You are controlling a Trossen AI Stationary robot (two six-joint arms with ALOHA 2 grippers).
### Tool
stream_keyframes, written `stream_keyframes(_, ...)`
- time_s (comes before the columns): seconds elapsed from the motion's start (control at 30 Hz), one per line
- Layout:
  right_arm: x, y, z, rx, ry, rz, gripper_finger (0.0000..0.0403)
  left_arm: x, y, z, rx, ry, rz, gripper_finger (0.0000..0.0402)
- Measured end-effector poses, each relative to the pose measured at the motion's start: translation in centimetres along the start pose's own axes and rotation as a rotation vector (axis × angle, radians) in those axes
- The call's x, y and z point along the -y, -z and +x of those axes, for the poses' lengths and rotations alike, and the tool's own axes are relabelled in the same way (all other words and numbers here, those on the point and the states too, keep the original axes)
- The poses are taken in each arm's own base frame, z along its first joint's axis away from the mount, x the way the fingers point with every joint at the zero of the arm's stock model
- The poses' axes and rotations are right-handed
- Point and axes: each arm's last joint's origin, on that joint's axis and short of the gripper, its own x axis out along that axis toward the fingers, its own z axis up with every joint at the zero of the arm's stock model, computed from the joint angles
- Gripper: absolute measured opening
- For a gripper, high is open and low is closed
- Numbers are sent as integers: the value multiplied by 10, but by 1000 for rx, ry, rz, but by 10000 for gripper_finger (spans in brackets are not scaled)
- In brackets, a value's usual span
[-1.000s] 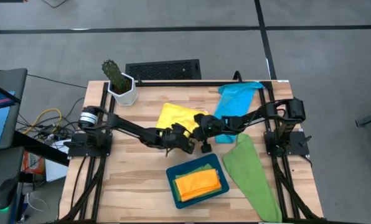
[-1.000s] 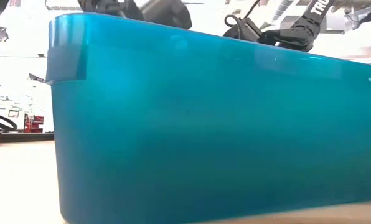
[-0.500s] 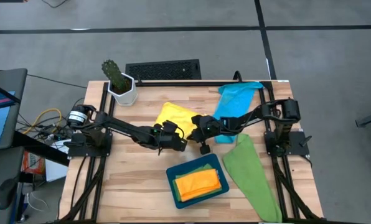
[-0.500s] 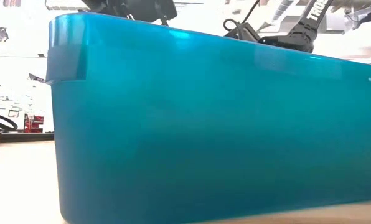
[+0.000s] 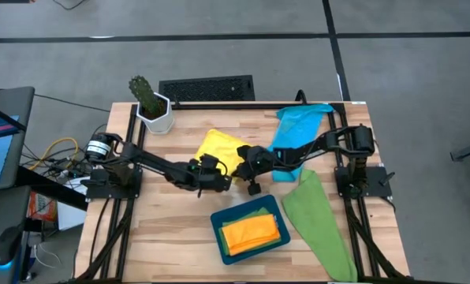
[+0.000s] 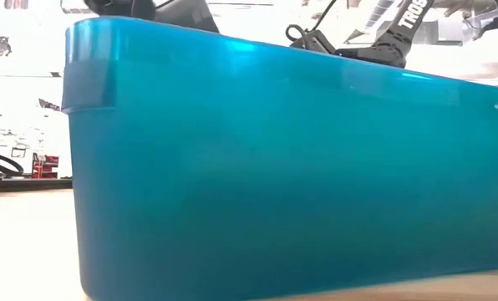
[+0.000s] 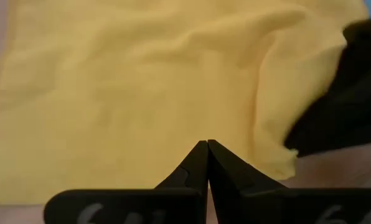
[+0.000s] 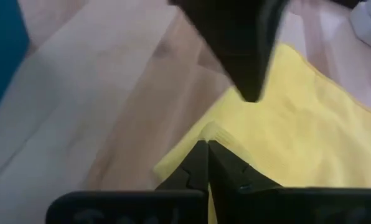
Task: Fold microfiber towels
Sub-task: Fold the yellow microfiber towel
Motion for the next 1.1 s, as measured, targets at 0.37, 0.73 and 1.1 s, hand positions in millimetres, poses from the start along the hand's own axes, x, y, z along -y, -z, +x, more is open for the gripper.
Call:
stream_keyframes(0.37, -4, 17, 22, -36, -53, 27, 56, -2, 4, 2, -5, 17, -9, 0)
stream_keyframes(0.73, 13, -3, 27, -28, -27, 52, 119, -2, 4, 2, -20, 25, -5, 0)
stream_keyframes(1.1, 43, -21, -4, -30, 25, 81, 176, 0, 3, -4, -29, 49, 6, 0)
